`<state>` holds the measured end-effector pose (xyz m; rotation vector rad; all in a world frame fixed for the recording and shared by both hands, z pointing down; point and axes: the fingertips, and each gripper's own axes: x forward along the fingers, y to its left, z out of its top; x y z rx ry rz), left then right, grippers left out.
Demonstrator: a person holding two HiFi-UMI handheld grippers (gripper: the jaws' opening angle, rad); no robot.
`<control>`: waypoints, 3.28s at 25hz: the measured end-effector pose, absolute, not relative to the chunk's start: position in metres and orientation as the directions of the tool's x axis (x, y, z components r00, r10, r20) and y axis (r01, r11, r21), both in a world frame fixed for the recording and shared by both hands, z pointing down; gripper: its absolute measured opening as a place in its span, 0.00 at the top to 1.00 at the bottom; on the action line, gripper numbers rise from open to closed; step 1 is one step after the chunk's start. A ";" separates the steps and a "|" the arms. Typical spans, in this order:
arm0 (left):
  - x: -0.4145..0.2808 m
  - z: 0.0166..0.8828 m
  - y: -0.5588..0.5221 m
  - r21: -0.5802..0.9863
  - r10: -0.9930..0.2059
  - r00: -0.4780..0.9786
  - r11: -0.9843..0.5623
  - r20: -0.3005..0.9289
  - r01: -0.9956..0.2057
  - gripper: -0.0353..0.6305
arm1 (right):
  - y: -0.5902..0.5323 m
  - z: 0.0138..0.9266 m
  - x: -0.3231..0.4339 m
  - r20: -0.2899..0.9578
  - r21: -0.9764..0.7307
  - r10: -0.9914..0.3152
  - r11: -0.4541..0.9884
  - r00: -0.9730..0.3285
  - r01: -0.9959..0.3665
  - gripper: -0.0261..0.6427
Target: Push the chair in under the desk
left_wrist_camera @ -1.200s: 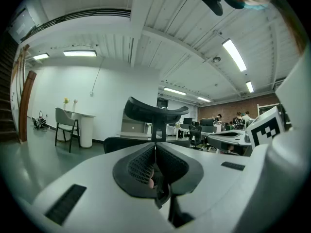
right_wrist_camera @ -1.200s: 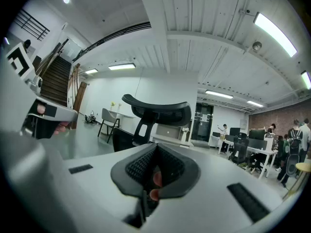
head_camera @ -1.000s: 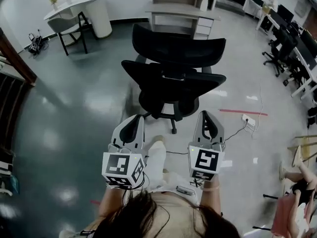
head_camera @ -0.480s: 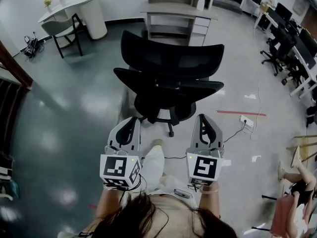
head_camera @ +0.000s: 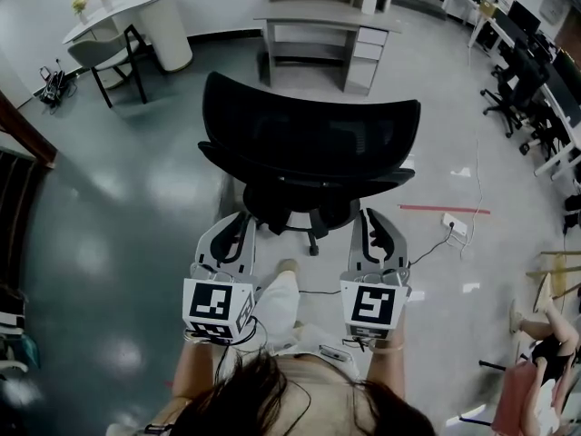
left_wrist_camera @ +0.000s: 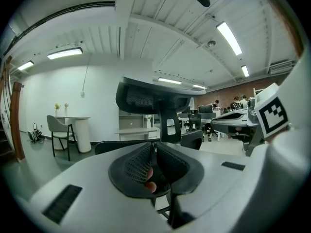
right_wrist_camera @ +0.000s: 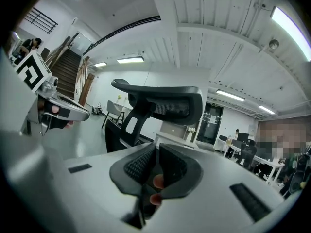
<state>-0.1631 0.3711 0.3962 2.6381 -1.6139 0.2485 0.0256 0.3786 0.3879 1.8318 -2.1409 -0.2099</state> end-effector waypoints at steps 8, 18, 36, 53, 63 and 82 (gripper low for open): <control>-0.159 0.404 0.335 -0.109 -0.873 0.446 -0.472 0.197 -0.875 0.82 | 0.341 0.396 0.030 0.204 0.367 -0.969 0.210 -0.142 -0.906 0.90; -0.167 0.411 0.299 -0.186 -0.870 0.416 -0.470 0.266 -0.863 0.76 | 0.310 0.411 0.030 0.283 0.435 -0.950 0.247 -0.129 -0.866 0.80; -0.160 0.435 0.250 -0.506 -0.843 0.361 -0.530 0.398 -0.681 0.63 | 0.279 0.433 0.035 0.398 0.579 -0.914 0.310 -0.070 -0.754 0.63; -0.154 0.442 0.236 -0.540 -0.810 0.391 -0.583 0.437 -0.607 0.60 | 0.271 0.450 0.033 0.486 0.604 -0.871 0.392 -0.069 -0.694 0.61; -0.152 0.442 0.229 -0.526 -0.793 0.413 -0.607 0.447 -0.596 0.59 | 0.264 0.454 0.035 0.526 0.541 -0.844 0.424 -0.101 -0.726 0.61; -0.152 0.440 0.178 -0.530 -0.785 0.443 -0.619 0.432 -0.580 0.59 | 0.212 0.456 0.040 0.577 0.529 -0.816 0.409 -0.039 -0.743 0.61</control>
